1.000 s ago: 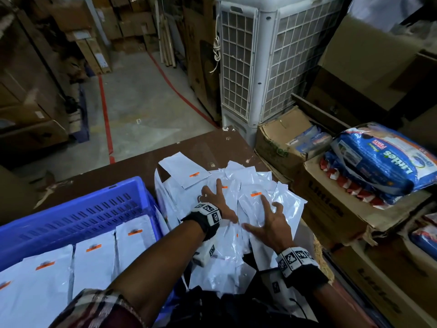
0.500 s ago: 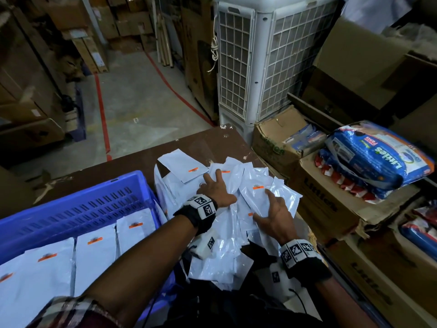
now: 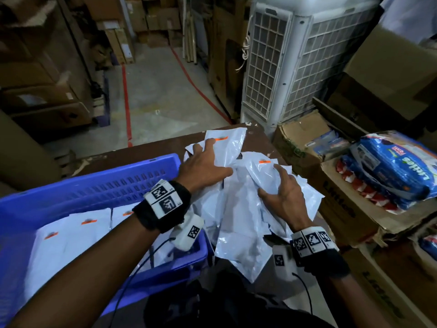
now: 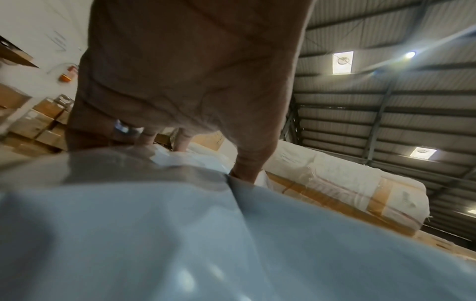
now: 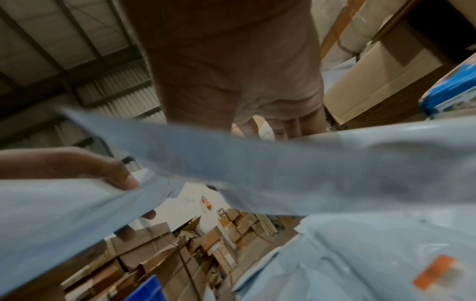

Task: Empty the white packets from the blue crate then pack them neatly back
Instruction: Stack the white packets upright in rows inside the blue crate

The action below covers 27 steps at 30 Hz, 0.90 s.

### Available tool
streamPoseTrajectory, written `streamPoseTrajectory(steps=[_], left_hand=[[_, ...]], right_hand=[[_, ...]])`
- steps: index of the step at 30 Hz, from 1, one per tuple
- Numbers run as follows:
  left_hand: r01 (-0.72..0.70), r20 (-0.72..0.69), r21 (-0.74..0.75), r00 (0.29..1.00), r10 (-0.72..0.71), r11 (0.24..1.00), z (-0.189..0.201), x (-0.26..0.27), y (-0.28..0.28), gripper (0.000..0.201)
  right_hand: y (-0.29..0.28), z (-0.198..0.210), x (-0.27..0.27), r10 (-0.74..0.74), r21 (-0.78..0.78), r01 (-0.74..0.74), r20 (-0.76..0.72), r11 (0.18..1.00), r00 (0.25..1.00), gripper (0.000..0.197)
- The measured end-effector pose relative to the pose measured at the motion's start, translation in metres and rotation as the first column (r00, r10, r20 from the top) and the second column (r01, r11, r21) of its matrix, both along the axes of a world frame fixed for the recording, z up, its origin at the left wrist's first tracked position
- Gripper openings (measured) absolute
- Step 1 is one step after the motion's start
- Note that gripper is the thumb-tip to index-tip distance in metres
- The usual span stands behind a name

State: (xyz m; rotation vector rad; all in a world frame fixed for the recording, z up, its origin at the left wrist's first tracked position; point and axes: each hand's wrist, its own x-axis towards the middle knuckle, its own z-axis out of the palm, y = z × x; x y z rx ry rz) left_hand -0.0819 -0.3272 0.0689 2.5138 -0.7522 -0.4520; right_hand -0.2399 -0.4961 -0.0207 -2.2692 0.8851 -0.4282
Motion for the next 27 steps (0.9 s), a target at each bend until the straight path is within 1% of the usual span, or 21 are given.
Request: streamPoseTrajectory(steps=[4,7,10,13,15,17,20,23,25,27], left_hand=[[-0.094,0.009,-0.033,0.996,0.094,0.995,0.002,0.012,0.064,0.086],[-0.169,0.018,-0.012,0.985,0.170,0.985,-0.003,0.021,0.111,0.081],[-0.244,-0.010,0.008,0.970,0.244,0.970,-0.010,0.029,0.155,0.084],[-0.306,-0.029,0.028,0.951,0.307,0.952,-0.021,0.037,0.195,0.087],[-0.344,-0.050,0.053,0.937,0.346,0.938,-0.029,0.042,0.220,0.093],[-0.375,-0.071,0.072,0.923,0.379,0.924,-0.036,0.046,0.240,0.100],[-0.423,-0.110,0.094,0.895,0.432,0.901,-0.045,0.053,0.265,0.104],[-0.468,-0.146,0.121,0.864,0.482,0.875,-0.058,0.063,0.285,0.100],[-0.489,-0.162,0.147,0.846,0.509,0.860,-0.069,0.072,0.294,0.091],[-0.490,-0.183,0.167,0.837,0.516,0.855,-0.076,0.078,0.299,0.089]], right_hand=[[0.041,0.017,0.022,0.100,0.007,-0.100,0.017,0.995,0.995,0.076],[0.077,0.027,0.041,0.180,0.028,-0.181,0.023,0.983,0.983,0.074],[0.113,0.033,0.059,0.267,0.038,-0.268,0.018,0.963,0.964,0.072],[0.145,0.036,0.076,0.342,0.030,-0.341,-0.036,0.940,0.939,0.074],[0.164,0.037,0.087,0.388,0.030,-0.387,-0.061,0.922,0.920,0.075],[0.180,0.036,0.100,0.425,0.024,-0.425,-0.108,0.905,0.899,0.077],[0.203,0.030,0.118,0.470,0.021,-0.475,-0.189,0.880,0.862,0.079],[0.219,0.026,0.136,0.511,0.033,-0.521,-0.261,0.853,0.819,0.080],[0.226,0.025,0.147,0.521,0.048,-0.532,-0.293,0.846,0.802,0.076],[0.230,0.024,0.158,0.515,0.065,-0.525,-0.328,0.848,0.792,0.072]])
